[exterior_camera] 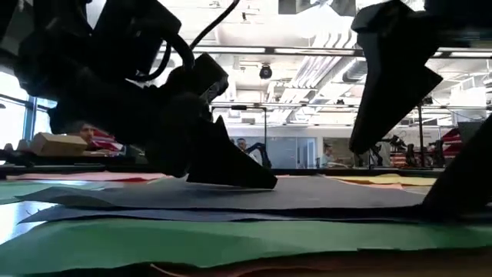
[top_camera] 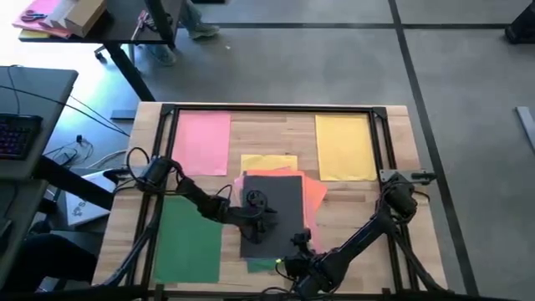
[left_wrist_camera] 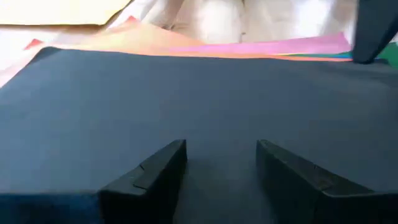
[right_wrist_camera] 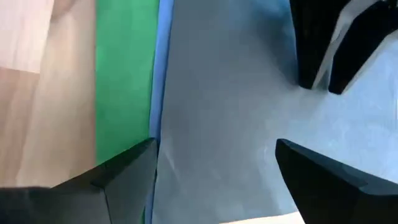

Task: Organize paper
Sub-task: Move the black color paper to the top center of the table

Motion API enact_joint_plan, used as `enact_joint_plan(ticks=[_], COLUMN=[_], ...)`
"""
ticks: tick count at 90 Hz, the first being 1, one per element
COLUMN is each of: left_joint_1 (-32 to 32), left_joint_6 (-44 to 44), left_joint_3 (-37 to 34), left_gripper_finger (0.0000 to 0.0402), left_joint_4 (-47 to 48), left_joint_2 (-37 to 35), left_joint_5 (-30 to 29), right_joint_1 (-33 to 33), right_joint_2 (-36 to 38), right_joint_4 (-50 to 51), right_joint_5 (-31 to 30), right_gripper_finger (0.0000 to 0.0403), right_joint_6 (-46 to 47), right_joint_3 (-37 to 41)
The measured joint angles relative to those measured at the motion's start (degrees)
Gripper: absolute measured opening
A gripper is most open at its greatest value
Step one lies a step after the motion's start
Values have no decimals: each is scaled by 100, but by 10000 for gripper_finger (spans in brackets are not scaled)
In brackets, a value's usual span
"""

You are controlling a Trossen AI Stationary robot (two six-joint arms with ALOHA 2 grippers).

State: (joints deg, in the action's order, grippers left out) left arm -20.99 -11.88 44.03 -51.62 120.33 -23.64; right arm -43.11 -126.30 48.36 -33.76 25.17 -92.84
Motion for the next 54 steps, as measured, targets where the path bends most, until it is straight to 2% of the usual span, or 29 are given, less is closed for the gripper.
enact_joint_plan(ticks=[27,54], left_joint_1=[68,68], left_joint_6=[-112,-107], left_joint_3=[0,0], left_gripper_finger=[186,186], left_joint_4=[155,208], left_joint_2=[0,0], left_joint_5=[52,55], right_joint_1=[236,300], right_joint_2=[4,20], right_joint_4=[8,18], right_joint_5=[-170,-290], right_gripper_finger=[312,312], right_joint_6=[-229,-714], right_joint_3=[-8,-342])
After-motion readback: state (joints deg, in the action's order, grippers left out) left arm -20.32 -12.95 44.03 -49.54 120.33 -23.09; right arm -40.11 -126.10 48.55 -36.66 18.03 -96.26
